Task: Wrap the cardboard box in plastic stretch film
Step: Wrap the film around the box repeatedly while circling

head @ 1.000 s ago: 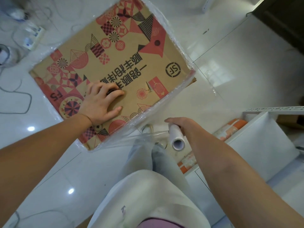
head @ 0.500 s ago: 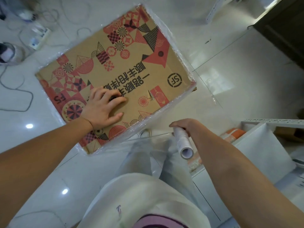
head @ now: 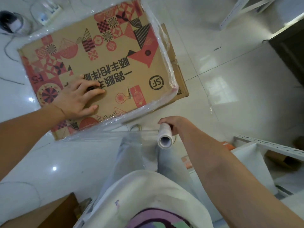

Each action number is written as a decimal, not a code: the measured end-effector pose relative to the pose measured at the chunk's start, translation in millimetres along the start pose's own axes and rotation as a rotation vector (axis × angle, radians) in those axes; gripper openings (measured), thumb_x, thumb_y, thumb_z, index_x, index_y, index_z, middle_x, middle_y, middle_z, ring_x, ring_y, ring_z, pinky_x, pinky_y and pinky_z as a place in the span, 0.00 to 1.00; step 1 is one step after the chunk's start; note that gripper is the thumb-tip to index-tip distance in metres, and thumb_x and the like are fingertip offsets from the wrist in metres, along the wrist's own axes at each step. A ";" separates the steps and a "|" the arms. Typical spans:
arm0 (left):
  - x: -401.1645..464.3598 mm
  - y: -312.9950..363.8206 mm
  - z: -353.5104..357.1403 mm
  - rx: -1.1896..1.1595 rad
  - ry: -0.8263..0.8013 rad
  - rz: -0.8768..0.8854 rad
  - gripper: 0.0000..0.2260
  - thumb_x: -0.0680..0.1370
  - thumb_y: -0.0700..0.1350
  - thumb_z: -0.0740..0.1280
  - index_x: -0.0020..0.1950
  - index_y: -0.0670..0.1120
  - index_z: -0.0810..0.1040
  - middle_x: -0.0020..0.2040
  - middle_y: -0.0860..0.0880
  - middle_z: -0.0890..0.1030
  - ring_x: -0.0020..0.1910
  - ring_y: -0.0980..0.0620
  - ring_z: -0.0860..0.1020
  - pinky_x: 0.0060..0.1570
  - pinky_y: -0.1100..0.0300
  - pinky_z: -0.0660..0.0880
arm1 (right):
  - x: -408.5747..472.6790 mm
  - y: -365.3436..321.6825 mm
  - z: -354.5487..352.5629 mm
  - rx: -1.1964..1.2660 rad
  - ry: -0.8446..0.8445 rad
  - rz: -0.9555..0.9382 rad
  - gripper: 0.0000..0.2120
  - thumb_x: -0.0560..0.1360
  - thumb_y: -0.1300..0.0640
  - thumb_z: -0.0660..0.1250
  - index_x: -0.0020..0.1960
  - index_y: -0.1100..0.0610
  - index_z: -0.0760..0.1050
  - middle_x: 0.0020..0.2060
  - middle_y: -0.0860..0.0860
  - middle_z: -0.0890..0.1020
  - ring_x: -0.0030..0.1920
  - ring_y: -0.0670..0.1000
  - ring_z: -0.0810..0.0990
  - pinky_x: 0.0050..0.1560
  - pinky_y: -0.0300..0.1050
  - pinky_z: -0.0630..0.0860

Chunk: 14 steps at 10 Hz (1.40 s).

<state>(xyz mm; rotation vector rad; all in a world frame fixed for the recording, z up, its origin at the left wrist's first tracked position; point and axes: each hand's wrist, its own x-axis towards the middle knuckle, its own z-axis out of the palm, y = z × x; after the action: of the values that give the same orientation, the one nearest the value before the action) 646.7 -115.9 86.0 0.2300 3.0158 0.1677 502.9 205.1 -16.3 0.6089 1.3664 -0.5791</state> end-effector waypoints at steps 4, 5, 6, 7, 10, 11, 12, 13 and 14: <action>63.8 62.3 0.0 -0.083 0.159 -0.909 0.25 0.74 0.60 0.53 0.49 0.38 0.69 0.50 0.38 0.71 0.52 0.39 0.67 0.53 0.47 0.62 | -14.0 -13.3 -23.4 0.178 -0.109 0.031 0.18 0.74 0.56 0.71 0.56 0.62 0.68 0.44 0.58 0.75 0.37 0.55 0.76 0.22 0.43 0.77; 66.4 63.6 4.5 -0.067 0.177 -0.949 0.25 0.75 0.61 0.53 0.50 0.38 0.68 0.51 0.37 0.71 0.54 0.38 0.67 0.55 0.45 0.62 | -8.9 -16.2 -37.6 0.218 -0.078 0.109 0.14 0.75 0.59 0.66 0.55 0.66 0.66 0.43 0.59 0.75 0.42 0.56 0.77 0.40 0.43 0.79; 64.8 63.3 7.0 -0.068 0.203 -0.934 0.25 0.75 0.60 0.54 0.49 0.37 0.68 0.51 0.37 0.71 0.54 0.37 0.67 0.55 0.46 0.61 | -2.0 -18.9 -48.1 0.231 -0.032 0.119 0.16 0.73 0.58 0.61 0.57 0.67 0.68 0.56 0.60 0.77 0.57 0.58 0.78 0.60 0.49 0.74; 65.8 63.6 5.7 -0.064 0.205 -0.925 0.24 0.75 0.60 0.53 0.49 0.38 0.68 0.51 0.37 0.71 0.54 0.37 0.67 0.55 0.47 0.60 | -4.7 -20.6 -43.3 0.207 -0.002 0.087 0.14 0.72 0.57 0.62 0.53 0.66 0.70 0.48 0.61 0.79 0.47 0.59 0.79 0.54 0.51 0.77; 65.8 61.0 4.8 -0.039 0.163 -0.932 0.21 0.76 0.58 0.55 0.48 0.39 0.68 0.49 0.38 0.71 0.52 0.39 0.67 0.54 0.46 0.61 | 2.7 -38.1 -40.6 -0.145 0.135 0.059 0.11 0.73 0.57 0.65 0.49 0.64 0.71 0.58 0.60 0.79 0.59 0.58 0.79 0.63 0.54 0.74; 66.0 62.0 5.3 -0.024 0.162 -0.927 0.19 0.78 0.57 0.57 0.48 0.39 0.68 0.49 0.39 0.71 0.52 0.39 0.67 0.55 0.48 0.60 | -3.5 -44.1 -49.0 -0.180 0.202 0.062 0.24 0.74 0.53 0.59 0.66 0.64 0.69 0.66 0.59 0.74 0.65 0.56 0.74 0.67 0.47 0.70; 66.6 61.8 5.2 -0.050 0.169 -0.930 0.17 0.79 0.55 0.60 0.49 0.39 0.69 0.50 0.39 0.72 0.53 0.40 0.67 0.55 0.50 0.59 | -27.5 -44.5 -43.4 -0.083 0.223 -0.053 0.22 0.78 0.52 0.56 0.69 0.61 0.68 0.68 0.59 0.71 0.69 0.58 0.70 0.58 0.50 0.71; 66.0 62.1 4.4 -0.046 0.168 -0.929 0.17 0.79 0.55 0.60 0.49 0.39 0.69 0.50 0.39 0.72 0.52 0.41 0.67 0.54 0.50 0.60 | -31.0 -43.8 -44.9 -0.098 0.255 -0.093 0.11 0.76 0.51 0.60 0.49 0.58 0.74 0.56 0.59 0.76 0.58 0.60 0.78 0.47 0.48 0.74; 66.6 61.7 4.4 -0.062 0.160 -0.923 0.18 0.79 0.55 0.59 0.49 0.39 0.69 0.49 0.39 0.72 0.52 0.41 0.67 0.54 0.50 0.59 | -11.4 -47.9 -54.8 -0.162 0.205 0.001 0.18 0.70 0.51 0.68 0.55 0.60 0.74 0.45 0.57 0.80 0.41 0.57 0.80 0.46 0.48 0.78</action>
<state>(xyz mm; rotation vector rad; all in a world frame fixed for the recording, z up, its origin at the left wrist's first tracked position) 590.7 -44.4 82.0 -1.1944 2.8985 0.1881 429.4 209.2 -13.5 0.5481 1.5886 -0.4081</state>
